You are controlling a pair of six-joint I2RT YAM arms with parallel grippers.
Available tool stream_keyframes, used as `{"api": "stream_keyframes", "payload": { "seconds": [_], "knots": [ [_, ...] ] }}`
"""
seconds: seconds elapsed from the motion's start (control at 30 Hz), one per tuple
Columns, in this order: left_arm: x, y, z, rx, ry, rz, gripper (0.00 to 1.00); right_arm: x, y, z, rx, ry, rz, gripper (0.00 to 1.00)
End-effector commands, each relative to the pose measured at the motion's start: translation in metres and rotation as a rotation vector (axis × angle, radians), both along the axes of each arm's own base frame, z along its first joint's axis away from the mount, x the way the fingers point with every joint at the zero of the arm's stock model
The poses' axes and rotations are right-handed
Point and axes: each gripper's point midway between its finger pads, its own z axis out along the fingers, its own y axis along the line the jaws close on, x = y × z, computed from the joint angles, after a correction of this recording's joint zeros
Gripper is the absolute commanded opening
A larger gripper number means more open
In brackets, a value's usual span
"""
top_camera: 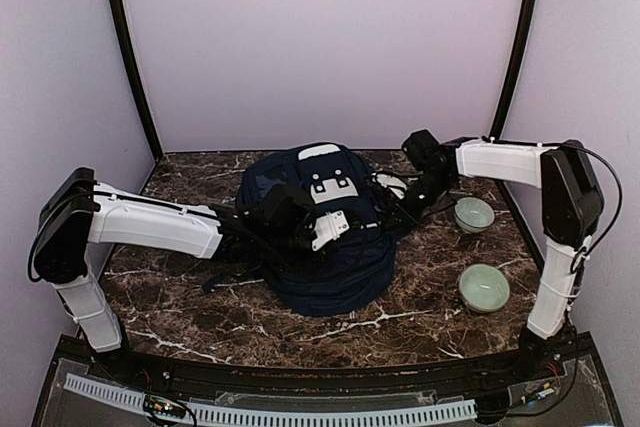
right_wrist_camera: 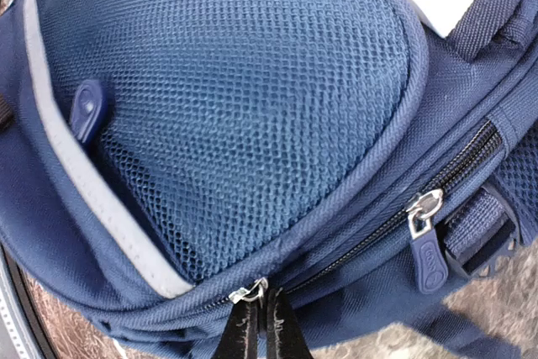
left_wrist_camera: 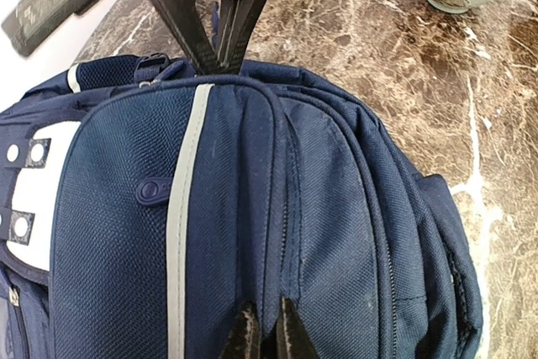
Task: Pack the student bag
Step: Zip the upper front pocket of the student bag, then reset both arms
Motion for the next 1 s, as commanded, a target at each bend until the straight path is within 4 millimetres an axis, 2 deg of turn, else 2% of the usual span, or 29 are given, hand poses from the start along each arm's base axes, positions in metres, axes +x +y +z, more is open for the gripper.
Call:
{"api": "stream_keyframes", "payload": {
  "seconds": [0.0, 0.13, 0.33, 0.5, 0.57, 0.67, 0.77, 0.83, 0.97],
  "knots": [
    [-0.021, -0.009, 0.016, -0.060, 0.020, -0.087, 0.04, 0.054, 0.004, 0.009, -0.028, -0.154, -0.045, 0.00],
    [-0.022, -0.008, 0.013, -0.046, 0.015, -0.078, 0.04, 0.063, 0.012, 0.017, 0.003, -0.154, -0.053, 0.00],
    [-0.012, -0.001, 0.015, -0.031, -0.015, -0.014, 0.09, 0.052, 0.006, 0.036, 0.019, -0.181, -0.062, 0.01],
    [0.001, 0.004, 0.019, 0.004, 0.003, 0.089, 0.22, 0.035, -0.006, 0.057, 0.034, -0.225, -0.086, 0.17],
    [0.002, 0.007, 0.026, -0.009, 0.046, 0.115, 0.30, 0.030, -0.012, 0.064, 0.043, -0.243, -0.107, 0.25],
    [0.002, 0.011, 0.041, -0.055, 0.126, 0.128, 0.40, 0.022, -0.019, 0.071, 0.059, -0.263, -0.129, 0.33],
    [0.009, 0.023, 0.064, -0.091, 0.124, 0.151, 0.49, 0.021, -0.026, 0.081, 0.064, -0.287, -0.166, 0.37],
    [0.019, 0.035, 0.084, -0.118, 0.108, 0.183, 0.53, 0.026, -0.030, 0.109, 0.121, -0.307, -0.223, 0.44],
    [0.055, 0.065, 0.124, -0.165, 0.071, 0.311, 0.54, 0.047, -0.042, 0.183, 0.198, -0.373, -0.311, 0.48]
  ]
}}
